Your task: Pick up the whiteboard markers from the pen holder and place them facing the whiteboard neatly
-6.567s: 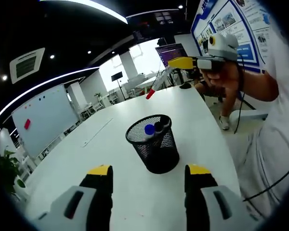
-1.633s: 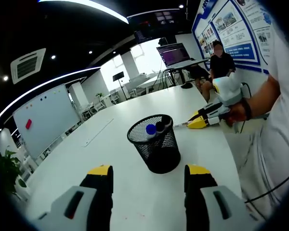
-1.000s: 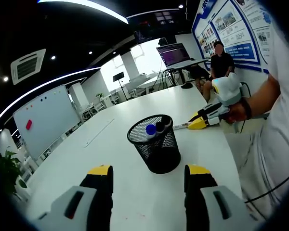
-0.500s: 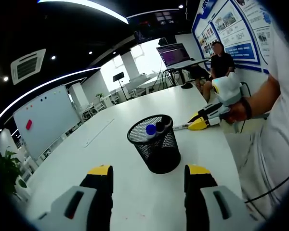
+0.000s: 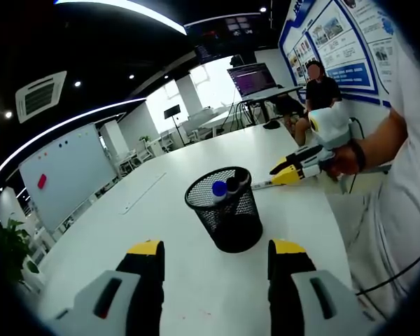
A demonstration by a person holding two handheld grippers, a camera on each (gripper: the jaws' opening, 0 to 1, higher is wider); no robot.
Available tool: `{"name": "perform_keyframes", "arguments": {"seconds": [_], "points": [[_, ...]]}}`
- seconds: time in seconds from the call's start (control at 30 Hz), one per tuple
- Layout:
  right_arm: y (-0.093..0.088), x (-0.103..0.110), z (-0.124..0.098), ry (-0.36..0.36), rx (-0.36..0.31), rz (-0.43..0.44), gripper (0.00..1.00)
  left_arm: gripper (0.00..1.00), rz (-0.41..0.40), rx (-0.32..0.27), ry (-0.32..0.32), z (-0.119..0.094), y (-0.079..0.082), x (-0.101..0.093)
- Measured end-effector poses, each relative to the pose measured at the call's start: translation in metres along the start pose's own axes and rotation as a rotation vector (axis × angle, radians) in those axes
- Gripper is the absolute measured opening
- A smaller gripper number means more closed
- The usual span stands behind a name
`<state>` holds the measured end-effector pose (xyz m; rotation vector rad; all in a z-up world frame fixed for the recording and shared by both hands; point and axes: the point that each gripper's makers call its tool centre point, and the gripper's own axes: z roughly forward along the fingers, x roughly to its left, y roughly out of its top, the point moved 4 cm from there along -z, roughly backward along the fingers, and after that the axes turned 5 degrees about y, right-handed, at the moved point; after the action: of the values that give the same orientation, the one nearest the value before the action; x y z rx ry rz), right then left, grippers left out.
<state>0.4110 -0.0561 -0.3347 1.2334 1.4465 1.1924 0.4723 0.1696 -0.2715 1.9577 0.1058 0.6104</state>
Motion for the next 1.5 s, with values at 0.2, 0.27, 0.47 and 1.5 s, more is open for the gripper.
{"name": "perform_keyframes", "arguments": {"seconds": [0.2,0.27,0.47,1.5], "points": [[0.002,0.001,0.002,0.006,-0.004,-0.012,0.18,0.61,0.000,0.000,0.000,0.000,0.000,0.000],[0.004,0.002,0.002,0.012,-0.009,-0.019,0.18,0.61,0.000,0.000,0.000,0.000,0.000,0.000],[0.014,0.009,0.002,0.045,-0.047,-0.085,0.19,0.61,0.000,0.000,-0.001,0.000,0.000,0.000],[0.070,0.068,0.002,0.298,-0.219,-0.306,0.19,0.61,0.000,0.000,-0.003,0.000,0.000,-0.001]]}}
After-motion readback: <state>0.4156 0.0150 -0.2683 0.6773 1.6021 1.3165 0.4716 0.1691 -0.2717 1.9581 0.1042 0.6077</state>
